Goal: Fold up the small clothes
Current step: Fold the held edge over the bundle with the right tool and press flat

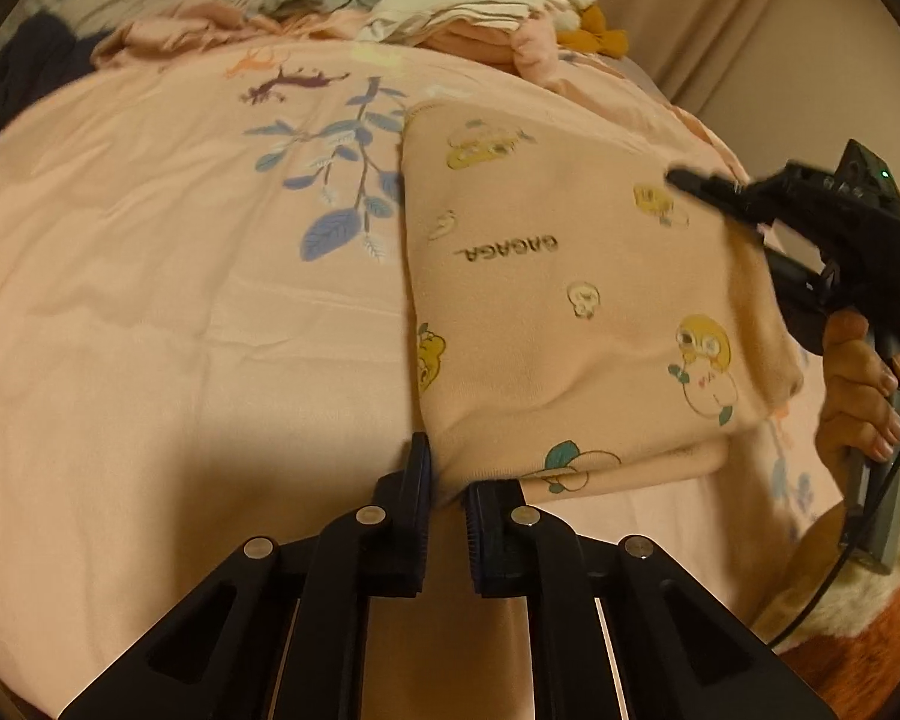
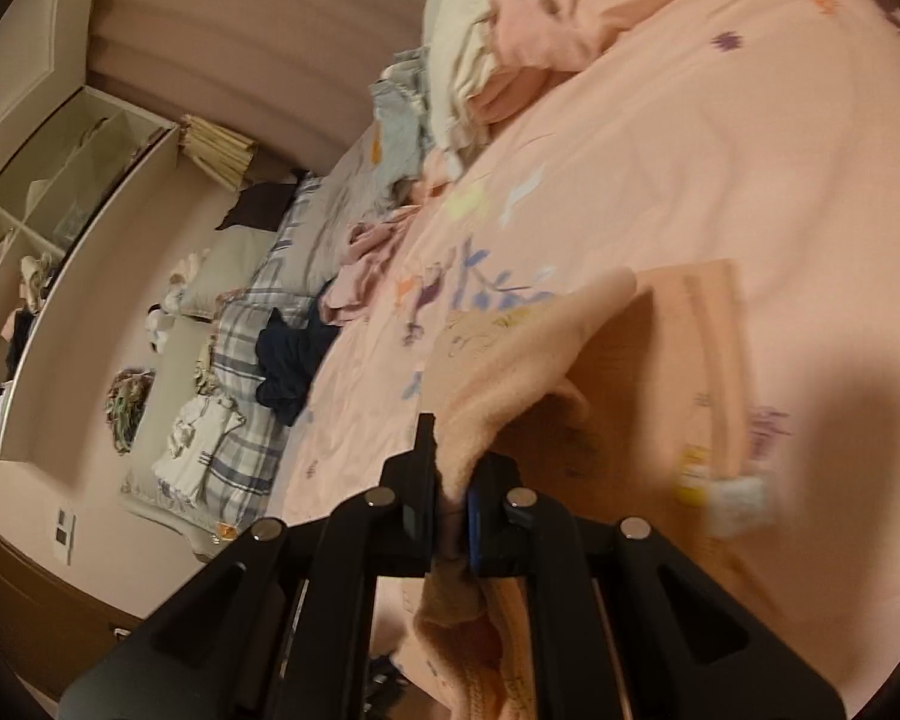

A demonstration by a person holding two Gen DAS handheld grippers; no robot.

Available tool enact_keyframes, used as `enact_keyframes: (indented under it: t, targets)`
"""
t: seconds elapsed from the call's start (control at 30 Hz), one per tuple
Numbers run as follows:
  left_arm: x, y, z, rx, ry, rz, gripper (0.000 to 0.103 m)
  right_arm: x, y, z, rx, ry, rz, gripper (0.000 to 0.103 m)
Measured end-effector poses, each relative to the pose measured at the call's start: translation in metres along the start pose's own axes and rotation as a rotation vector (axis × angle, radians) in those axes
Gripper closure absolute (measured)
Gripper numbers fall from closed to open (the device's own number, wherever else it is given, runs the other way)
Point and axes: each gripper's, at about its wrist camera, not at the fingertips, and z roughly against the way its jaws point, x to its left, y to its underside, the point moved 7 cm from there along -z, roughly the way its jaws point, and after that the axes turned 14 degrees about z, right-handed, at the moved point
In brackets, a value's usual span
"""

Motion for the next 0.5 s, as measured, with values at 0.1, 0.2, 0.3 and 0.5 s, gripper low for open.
enact_keyframes:
  t: [0.1,0.2,0.3,0.5]
  targets:
    - [0.005,0.002,0.0,0.005,-0.005,0.012,0.094,-0.023,0.017,-0.003,0.05,0.025,-0.044,0.094]
    - [0.007,0.004,0.004,0.007,-0.014,0.009,0.095,-0.051,0.033,-0.013,0.113,0.08,-0.082,0.094]
    - [0.004,0.005,0.003,0.003,-0.036,-0.015,0.095,-0.057,0.035,-0.009,0.075,0.033,-0.14,0.094]
    - [0.007,0.004,0.01,0.037,-0.028,-0.004,0.097,-0.04,0.026,0.002,0.076,0.203,0.028,0.089]
